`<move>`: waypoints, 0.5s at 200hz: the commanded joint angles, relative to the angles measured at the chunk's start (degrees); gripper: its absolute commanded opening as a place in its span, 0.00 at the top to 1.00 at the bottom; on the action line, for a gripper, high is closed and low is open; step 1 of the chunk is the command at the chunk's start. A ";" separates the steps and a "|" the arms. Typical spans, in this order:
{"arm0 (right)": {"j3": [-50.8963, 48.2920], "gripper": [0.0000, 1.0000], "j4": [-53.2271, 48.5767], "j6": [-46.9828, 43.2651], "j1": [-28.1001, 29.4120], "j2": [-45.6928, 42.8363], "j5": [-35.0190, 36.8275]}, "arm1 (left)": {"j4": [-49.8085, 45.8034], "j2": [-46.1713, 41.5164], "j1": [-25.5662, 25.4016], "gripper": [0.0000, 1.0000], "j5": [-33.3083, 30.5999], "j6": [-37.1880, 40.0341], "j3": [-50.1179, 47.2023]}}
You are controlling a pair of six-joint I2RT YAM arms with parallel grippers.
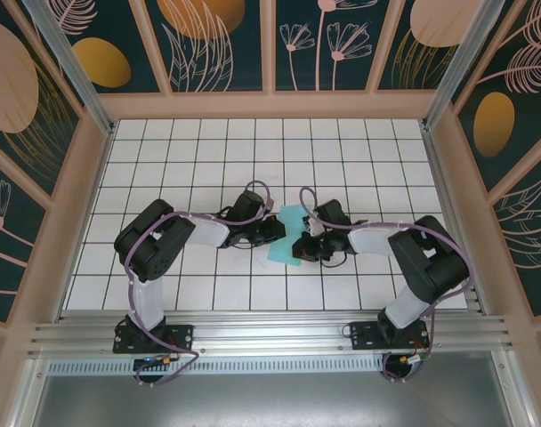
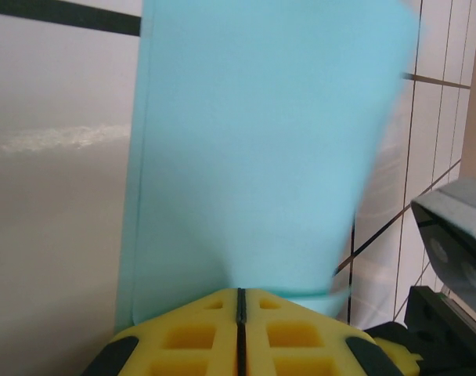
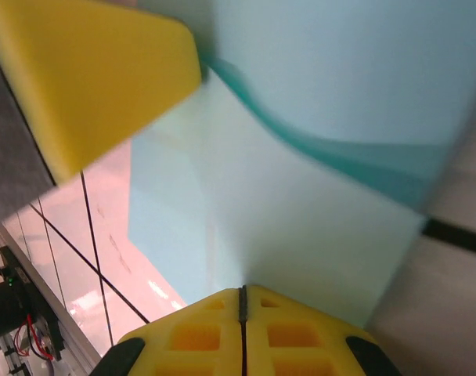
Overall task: Fold a paper plane with a square sheet of paper (pick it up from the middle)
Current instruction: Fold the triangle a second time at the center of the table.
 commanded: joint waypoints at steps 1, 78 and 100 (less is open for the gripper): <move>-5.11 0.91 -9.00 -0.57 -0.14 -1.47 1.37 | -7.31 4.86 0.24 0.88 -6.10 1.32 -2.60; 2.77 0.85 -6.63 0.49 -1.95 -5.88 1.85 | -7.29 0.31 0.24 0.80 -4.06 3.26 -1.27; 4.81 0.85 -4.80 1.08 -2.13 -8.31 1.62 | -8.07 -4.32 0.21 0.69 -4.28 3.57 -0.19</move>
